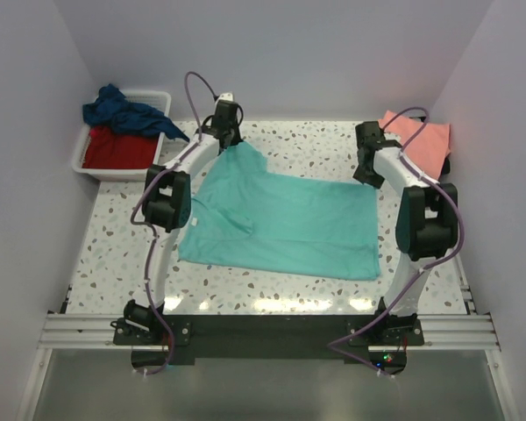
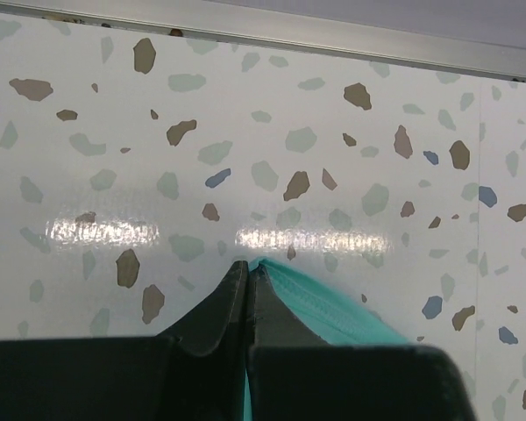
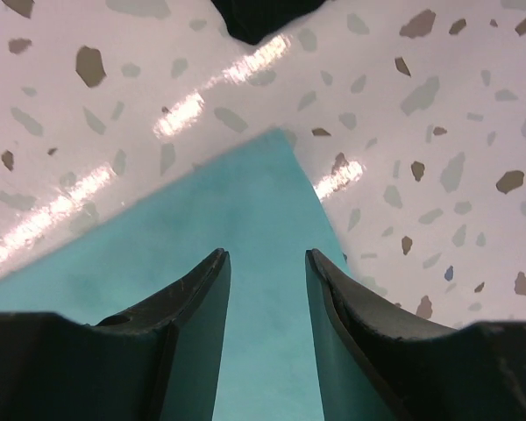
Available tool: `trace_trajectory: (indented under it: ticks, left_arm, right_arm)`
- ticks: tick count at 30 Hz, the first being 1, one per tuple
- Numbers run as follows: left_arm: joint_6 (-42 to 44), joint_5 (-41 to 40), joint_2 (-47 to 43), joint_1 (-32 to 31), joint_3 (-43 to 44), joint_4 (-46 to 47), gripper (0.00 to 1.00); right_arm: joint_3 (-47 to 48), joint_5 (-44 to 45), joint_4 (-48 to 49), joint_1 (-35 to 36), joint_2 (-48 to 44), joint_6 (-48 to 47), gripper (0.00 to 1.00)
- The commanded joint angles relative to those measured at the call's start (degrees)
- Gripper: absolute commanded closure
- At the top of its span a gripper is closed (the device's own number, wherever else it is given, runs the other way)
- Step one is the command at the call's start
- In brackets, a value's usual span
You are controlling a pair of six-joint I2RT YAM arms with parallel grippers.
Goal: Fold and stack the t-shirts
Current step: Fold the tshirt
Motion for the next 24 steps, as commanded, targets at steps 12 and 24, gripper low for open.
trace_trajectory:
  ticks: [12, 24]
  left_arm:
    - [0.3, -0.9, -8.4, 0.3, -4.3, 0.7, 1.0]
    - [0.3, -0.7, -10.7, 0.4, -7.7, 1.1, 1.0]
  right_arm:
    - [3.2, 3.6, 3.2, -3.0, 5.2, -0.4, 0.55]
    - [4.7, 3.7, 6.1, -3.5, 9.5, -2.2, 0.55]
